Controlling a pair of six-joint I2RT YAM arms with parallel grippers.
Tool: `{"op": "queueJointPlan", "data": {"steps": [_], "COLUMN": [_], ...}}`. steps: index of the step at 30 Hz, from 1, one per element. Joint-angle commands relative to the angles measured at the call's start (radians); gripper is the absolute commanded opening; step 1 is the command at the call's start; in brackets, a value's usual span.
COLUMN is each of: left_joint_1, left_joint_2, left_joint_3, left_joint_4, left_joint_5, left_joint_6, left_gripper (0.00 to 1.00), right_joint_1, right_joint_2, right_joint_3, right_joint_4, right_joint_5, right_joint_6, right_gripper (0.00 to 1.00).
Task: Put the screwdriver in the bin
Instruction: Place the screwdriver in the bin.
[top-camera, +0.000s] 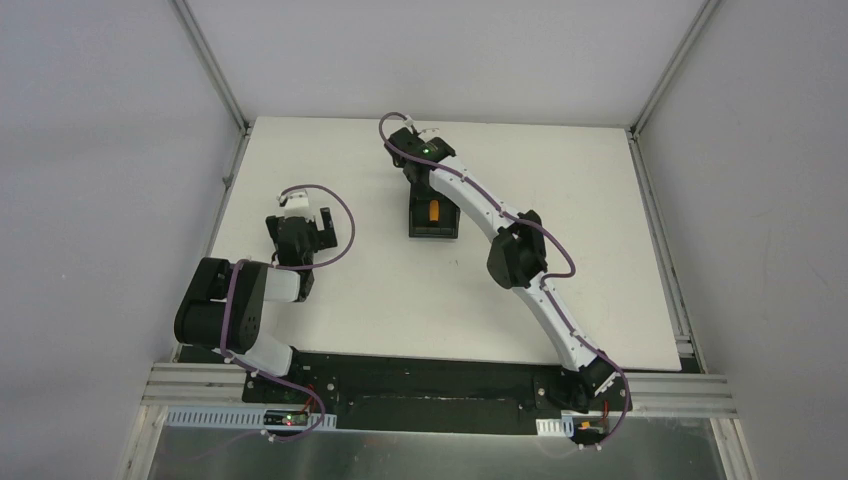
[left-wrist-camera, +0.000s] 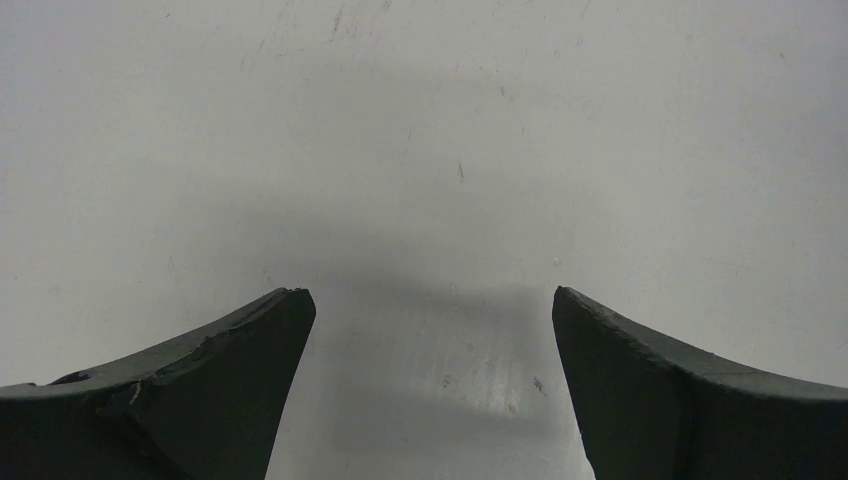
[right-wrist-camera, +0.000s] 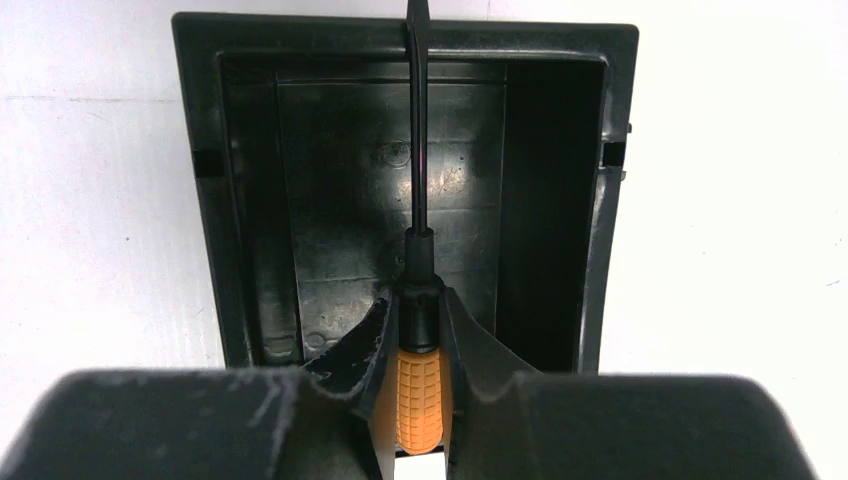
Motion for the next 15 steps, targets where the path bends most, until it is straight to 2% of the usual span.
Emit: {"op": "queueJointPlan", "data": {"steps": [1,15], "left_joint_1": [0.007,0.007], "left_joint_2": [-0.023,-0.023], "left_joint_3": [-0.005,-0.005], "left_joint_4": [0.013,0.013], "left_joint_5": [0.007,0.006], "left_joint_6": [-0.009,-0.009], "left_gripper": [0.99,0.99], "right_joint_1": [0.005,0.006], "right_joint_2": [-0.03,-0.16], "right_joint_3": [-0.015,-0.213], "right_joint_4": [0.031,0.177], "right_joint_5": [0.001,-0.006], "right_joint_6": [-0.053,-0.201], "right_gripper": [0.05,0.07]}}
